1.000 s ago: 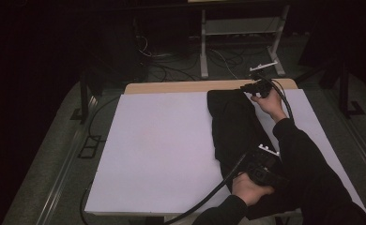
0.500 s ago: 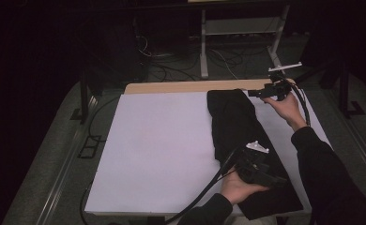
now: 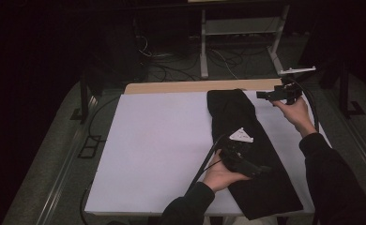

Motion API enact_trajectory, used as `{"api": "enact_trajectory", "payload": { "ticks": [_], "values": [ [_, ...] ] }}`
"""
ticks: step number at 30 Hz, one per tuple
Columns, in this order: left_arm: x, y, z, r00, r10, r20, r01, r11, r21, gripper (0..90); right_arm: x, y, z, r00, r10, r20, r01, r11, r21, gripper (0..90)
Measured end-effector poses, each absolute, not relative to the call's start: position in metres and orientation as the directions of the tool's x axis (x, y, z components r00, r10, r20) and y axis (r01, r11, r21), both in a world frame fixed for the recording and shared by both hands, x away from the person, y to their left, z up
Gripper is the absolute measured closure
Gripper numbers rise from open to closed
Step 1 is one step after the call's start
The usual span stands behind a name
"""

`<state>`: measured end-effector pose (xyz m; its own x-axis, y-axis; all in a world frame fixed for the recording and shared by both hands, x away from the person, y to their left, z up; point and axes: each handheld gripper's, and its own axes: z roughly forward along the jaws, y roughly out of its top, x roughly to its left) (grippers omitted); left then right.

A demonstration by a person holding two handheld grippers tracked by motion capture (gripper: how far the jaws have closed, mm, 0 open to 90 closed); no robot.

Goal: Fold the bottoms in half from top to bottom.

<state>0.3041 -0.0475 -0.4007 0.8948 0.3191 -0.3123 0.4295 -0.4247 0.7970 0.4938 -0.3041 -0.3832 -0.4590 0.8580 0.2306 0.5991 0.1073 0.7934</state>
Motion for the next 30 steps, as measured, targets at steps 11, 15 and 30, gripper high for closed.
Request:
{"api": "enact_trajectory", "payload": {
  "ticks": [11,15,30],
  "values": [
    [0.320,-0.025,-0.390,0.910,0.358,-0.208,0.360,-0.436,0.825,0.0,0.492,-0.293,-0.380,-0.475,0.857,0.200,0.585,0.138,0.799,0.0],
    [0.329,-0.014,-0.385,0.910,0.370,-0.187,0.349,-0.442,0.827,0.0,0.492,-0.288,-0.380,-0.487,0.849,0.204,0.592,0.149,0.792,0.0],
    [0.356,0.010,-0.390,0.899,0.405,-0.167,0.350,-0.434,0.830,0.0,0.491,-0.271,-0.384,-0.522,0.818,0.243,0.624,0.172,0.762,0.0]
  ]
}}
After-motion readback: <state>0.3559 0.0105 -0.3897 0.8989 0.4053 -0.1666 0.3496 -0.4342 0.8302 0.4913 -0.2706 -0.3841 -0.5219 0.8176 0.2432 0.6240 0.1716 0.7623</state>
